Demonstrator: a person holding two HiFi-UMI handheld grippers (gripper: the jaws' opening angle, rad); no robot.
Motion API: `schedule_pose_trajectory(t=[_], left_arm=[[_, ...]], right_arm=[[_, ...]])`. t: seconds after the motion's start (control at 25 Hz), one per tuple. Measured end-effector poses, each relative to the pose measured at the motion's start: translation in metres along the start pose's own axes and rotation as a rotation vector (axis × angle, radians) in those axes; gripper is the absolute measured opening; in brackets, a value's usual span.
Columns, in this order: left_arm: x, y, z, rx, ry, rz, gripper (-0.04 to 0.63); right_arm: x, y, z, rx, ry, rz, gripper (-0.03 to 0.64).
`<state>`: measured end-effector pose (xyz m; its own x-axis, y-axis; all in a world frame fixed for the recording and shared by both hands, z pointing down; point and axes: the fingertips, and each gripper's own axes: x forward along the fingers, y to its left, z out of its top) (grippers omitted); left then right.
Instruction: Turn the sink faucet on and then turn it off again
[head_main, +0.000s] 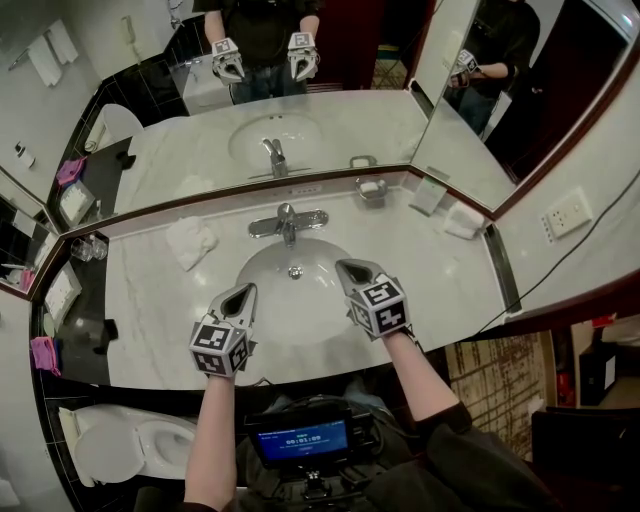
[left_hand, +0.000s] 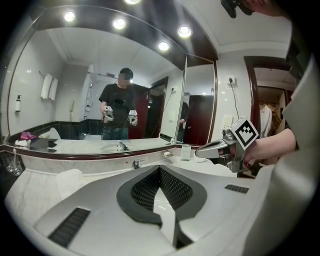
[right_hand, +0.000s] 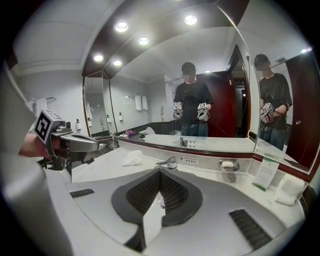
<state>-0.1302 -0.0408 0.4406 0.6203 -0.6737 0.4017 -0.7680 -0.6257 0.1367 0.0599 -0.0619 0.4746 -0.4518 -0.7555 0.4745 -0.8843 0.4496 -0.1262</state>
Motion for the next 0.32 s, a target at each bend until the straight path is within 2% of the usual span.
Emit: schedule_pose_trajectory(t=[0.32], left_arm=[[-0.0026, 0.0005, -0.0074, -0.026, -0.003, 0.006, 0.0]], right_arm=[[-0.0009, 0.0023, -0.0012, -0.005, 0.006, 0.006, 0.017]])
